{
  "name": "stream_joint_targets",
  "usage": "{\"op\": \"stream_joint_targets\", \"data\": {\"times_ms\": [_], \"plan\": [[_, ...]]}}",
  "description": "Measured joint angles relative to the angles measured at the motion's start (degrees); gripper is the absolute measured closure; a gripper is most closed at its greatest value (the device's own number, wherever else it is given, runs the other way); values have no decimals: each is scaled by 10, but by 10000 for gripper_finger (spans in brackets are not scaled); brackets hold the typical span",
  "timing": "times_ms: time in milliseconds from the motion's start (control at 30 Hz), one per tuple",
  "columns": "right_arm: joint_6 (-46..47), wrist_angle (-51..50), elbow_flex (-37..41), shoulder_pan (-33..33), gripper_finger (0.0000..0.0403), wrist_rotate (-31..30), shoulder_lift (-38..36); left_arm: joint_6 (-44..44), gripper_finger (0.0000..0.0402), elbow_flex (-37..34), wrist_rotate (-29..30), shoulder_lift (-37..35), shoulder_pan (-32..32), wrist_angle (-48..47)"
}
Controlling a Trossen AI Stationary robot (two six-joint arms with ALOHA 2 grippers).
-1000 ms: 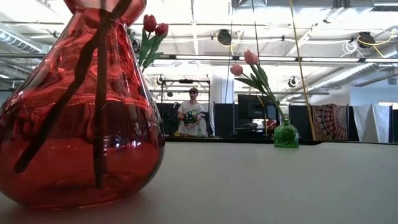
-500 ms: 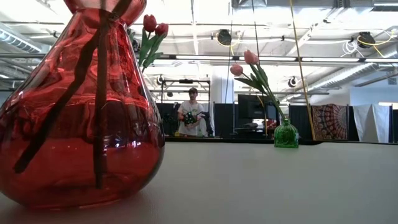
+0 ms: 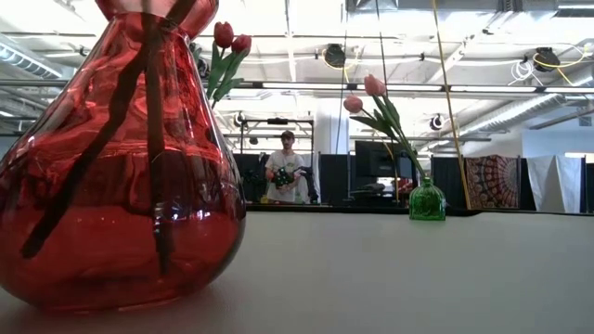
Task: Sort flowers into vase by color
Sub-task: Put the black flower into the red vase
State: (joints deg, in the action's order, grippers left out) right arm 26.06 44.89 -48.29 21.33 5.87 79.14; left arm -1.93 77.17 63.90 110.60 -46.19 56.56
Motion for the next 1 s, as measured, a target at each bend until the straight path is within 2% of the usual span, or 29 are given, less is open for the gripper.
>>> {"op": "stream_joint_targets", "data": {"times_ms": [400,600,867,1000], "plan": [[-2,-1,0,-22,402,-4,0,-19,290,0,-8,-26,-10,-6],[-2,-11,0,-22,402,-4,0,-21,290,0,-34,-48,-3,-7],[-6,-11,0,-27,402,-17,0,-86,290,0,-39,-102,-17,-8],[-6,-10,0,-36,402,-18,0,-83,290,0,-29,-139,-41,-86]]}}
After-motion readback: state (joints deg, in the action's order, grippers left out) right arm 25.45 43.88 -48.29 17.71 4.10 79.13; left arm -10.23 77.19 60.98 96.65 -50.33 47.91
